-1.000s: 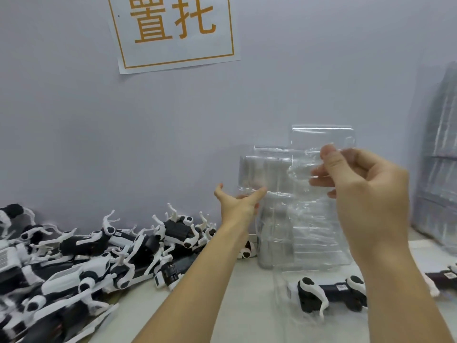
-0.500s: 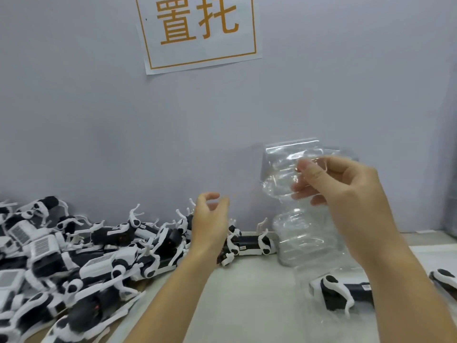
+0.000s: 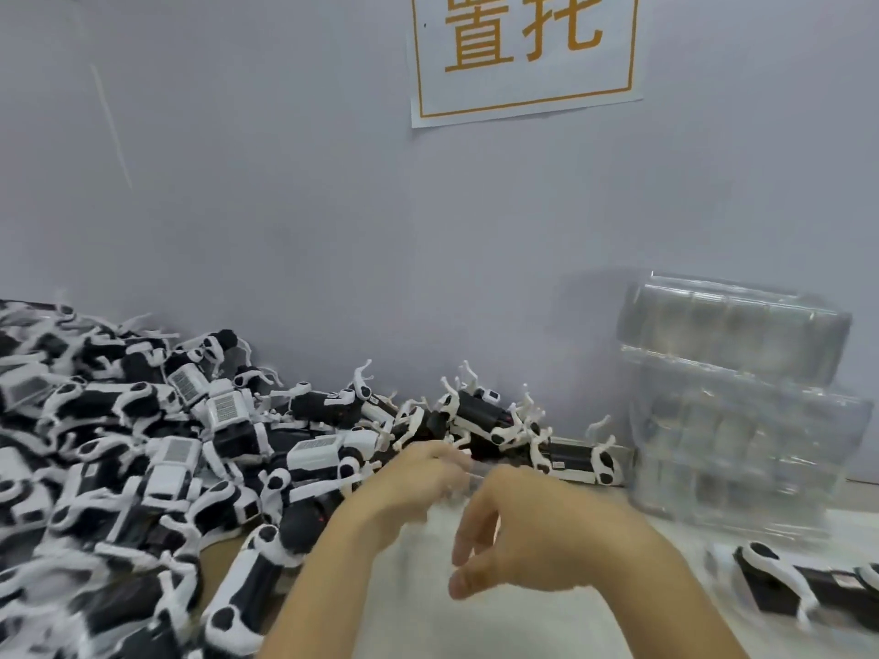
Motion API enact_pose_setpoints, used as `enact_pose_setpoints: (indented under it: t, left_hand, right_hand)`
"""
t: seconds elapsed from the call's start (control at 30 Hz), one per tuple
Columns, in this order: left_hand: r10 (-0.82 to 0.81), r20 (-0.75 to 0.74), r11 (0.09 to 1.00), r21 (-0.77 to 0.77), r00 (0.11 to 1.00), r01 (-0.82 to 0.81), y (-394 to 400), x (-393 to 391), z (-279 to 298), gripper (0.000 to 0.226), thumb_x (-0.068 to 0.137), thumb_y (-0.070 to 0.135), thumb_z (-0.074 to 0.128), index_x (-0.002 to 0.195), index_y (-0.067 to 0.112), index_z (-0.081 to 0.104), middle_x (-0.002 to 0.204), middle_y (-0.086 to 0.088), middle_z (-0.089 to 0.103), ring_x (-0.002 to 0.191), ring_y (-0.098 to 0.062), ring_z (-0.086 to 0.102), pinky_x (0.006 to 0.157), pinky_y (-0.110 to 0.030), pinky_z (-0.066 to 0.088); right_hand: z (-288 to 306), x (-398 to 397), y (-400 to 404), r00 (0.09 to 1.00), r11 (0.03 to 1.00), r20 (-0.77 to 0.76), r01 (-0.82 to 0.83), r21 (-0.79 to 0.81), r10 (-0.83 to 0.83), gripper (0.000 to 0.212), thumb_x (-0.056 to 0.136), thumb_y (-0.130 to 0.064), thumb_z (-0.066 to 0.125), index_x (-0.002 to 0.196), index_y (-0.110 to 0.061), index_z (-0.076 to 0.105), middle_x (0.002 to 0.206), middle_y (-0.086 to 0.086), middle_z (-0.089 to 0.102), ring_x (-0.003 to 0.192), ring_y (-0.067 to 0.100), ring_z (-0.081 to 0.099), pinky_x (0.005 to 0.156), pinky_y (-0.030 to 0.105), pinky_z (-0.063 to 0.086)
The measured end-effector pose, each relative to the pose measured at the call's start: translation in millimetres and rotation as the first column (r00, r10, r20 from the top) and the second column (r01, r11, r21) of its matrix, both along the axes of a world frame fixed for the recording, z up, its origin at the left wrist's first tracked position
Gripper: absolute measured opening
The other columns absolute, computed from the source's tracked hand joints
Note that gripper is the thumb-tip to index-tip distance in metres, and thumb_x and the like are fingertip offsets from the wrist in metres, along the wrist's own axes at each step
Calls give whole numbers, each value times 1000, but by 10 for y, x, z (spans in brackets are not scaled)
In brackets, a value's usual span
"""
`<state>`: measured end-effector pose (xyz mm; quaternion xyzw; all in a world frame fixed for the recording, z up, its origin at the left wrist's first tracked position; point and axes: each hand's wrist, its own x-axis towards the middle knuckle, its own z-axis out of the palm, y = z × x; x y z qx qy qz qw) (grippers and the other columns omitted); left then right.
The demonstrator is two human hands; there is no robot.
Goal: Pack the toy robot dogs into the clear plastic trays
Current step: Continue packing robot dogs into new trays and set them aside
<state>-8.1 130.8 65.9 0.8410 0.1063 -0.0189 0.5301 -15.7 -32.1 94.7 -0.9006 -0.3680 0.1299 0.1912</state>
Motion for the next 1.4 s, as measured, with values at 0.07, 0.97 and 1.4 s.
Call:
enact_pose_setpoints:
  t: [0.07,0.97,1.4]
  left_hand:
    - [-40,-67,999,30,997,42,81,-29,-87,27,80,18,60,105,23,67,110,-8,67,96,-17,57,74,-33,40]
    - [388,497,413,659,776,-629,343,18,-189,31,94,13,56,122,27,55,116,6,62,118,-23,48,96,-37,34]
    - [393,754,415,365,526,-833,341,-53,113,36,85,-4,59,115,15,64,94,2,69,103,-25,53,90,-37,34]
  right_hand:
    - [-27,19,-8,999,999,-44,-21,-34,20,26,76,-57,74,94,-39,75,92,-18,71,78,0,64,66,21,49]
    - [-334,428,-272,985,978,-1,174,113,-175,10,90,-54,60,92,-48,68,94,-21,66,87,-3,62,86,23,51]
    - [-365,509,-380,974,951,10,220,215,-228,9,91,-50,60,87,-48,68,90,-21,69,83,-4,64,85,27,53]
